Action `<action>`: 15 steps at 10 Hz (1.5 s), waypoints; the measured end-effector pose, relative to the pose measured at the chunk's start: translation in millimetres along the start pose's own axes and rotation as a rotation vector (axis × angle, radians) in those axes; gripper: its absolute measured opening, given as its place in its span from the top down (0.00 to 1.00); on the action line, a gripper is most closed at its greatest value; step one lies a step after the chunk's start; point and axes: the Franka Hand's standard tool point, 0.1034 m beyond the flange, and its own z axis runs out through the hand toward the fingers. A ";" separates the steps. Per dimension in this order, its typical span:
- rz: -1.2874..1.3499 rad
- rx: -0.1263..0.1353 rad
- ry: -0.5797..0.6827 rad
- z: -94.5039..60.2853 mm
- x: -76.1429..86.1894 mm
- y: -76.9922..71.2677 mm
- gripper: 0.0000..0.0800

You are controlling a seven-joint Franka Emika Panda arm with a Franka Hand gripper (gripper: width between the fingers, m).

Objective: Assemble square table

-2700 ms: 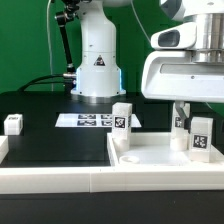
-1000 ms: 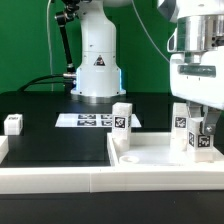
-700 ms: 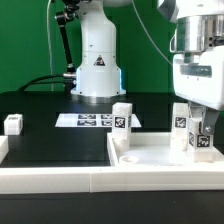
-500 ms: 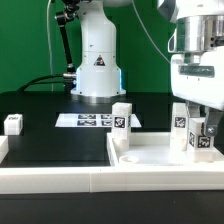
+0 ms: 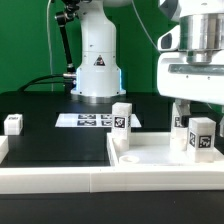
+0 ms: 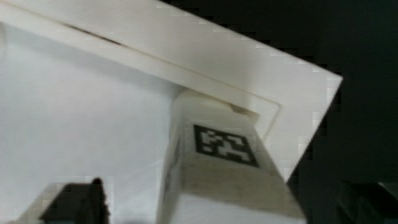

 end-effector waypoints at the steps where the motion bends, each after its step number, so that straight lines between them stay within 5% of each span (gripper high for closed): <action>1: -0.075 0.001 0.001 -0.4 0.3 -0.5 0.19; 15: -0.980 -0.017 0.015 -0.4 12.2 3.2 0.19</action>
Offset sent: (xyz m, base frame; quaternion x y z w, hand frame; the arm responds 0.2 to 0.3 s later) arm 0.0000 0.0000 0.0000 0.0000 0.0000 -0.1938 0.9810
